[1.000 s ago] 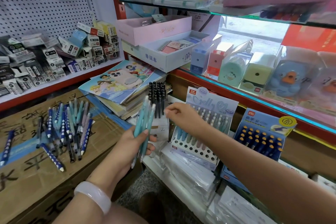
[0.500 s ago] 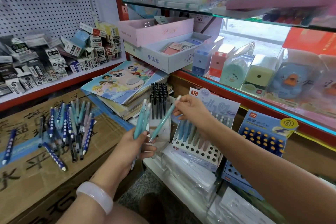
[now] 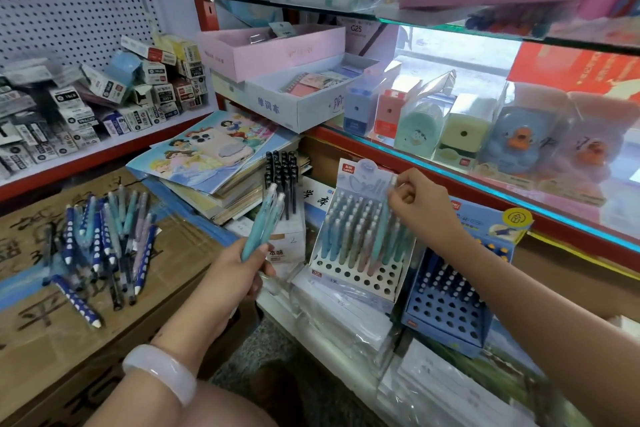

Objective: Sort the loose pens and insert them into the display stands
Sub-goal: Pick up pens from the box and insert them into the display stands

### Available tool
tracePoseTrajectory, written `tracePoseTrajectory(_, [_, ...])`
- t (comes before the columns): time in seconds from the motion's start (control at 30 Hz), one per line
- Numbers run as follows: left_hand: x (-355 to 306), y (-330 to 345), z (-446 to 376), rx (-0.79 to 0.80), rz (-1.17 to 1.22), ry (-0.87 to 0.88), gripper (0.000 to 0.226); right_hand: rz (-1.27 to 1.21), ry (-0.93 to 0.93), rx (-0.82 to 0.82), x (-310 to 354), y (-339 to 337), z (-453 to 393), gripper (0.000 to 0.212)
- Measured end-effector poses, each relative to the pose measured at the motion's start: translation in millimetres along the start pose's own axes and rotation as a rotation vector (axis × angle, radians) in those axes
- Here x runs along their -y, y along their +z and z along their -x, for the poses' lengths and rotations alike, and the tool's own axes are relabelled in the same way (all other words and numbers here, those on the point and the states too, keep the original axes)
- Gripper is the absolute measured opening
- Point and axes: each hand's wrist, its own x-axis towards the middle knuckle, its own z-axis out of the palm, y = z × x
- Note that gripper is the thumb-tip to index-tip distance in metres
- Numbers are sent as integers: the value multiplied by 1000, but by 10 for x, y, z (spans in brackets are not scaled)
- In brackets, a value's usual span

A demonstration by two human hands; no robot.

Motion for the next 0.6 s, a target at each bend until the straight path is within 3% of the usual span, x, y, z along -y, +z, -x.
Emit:
tracePoseTrajectory(0.33, [-23, 140, -27, 12, -30, 32, 15, 348, 1, 52, -435, -43, 186, 14])
tracePoseTrajectory(0.6, [-18, 198, -70, 18, -52, 38, 16, 327, 31, 48, -556, -2, 220, 15])
